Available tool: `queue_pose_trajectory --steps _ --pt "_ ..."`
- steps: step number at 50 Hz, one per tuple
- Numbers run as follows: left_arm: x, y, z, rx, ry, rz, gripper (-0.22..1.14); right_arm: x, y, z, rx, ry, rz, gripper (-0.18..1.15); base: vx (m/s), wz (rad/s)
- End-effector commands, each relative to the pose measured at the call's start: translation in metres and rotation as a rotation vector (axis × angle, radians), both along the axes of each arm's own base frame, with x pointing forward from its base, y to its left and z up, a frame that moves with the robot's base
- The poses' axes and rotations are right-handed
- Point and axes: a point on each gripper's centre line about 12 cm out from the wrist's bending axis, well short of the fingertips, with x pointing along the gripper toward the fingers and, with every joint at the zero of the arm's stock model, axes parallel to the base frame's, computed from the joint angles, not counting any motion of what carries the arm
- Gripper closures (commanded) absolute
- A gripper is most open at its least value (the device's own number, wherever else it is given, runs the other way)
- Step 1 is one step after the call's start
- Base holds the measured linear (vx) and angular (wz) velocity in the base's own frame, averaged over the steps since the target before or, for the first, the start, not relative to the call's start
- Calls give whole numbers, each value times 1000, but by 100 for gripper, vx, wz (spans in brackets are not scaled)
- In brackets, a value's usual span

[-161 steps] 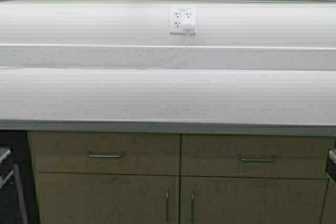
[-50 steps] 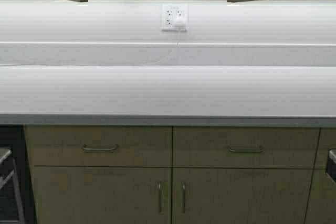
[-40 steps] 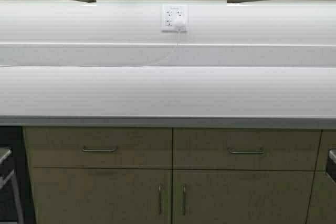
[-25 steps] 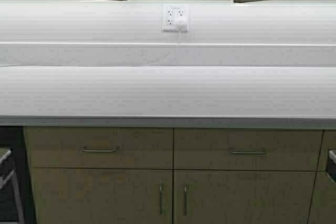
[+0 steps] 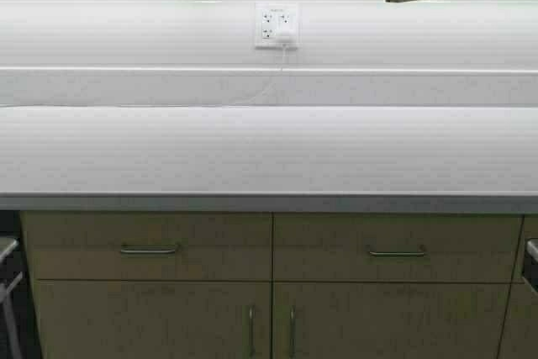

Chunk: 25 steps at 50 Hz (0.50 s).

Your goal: Open the cabinet, put the pot inside, then close it

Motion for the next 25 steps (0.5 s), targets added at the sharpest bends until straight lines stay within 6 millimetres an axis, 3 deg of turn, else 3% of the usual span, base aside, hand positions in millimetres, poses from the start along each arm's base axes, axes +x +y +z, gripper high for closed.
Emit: queue_pose_trajectory --steps 1,7,20,25 --pt "-10 -13 14 -12 -38 -41 88 14 9 5 0 -17 13 91 15 -8" --pt "-13 -22 12 -22 -33 -63 88 -2 4 1 -8 -7 13 91 16 -3" --pt "-11 -26 18 -49 -69 -71 88 -74 8 -9 -36 -17 90 91 19 4" --pt "-1 -35 22 -63 -74 -83 88 -92 5 -10 -24 -17 98 91 20 12"
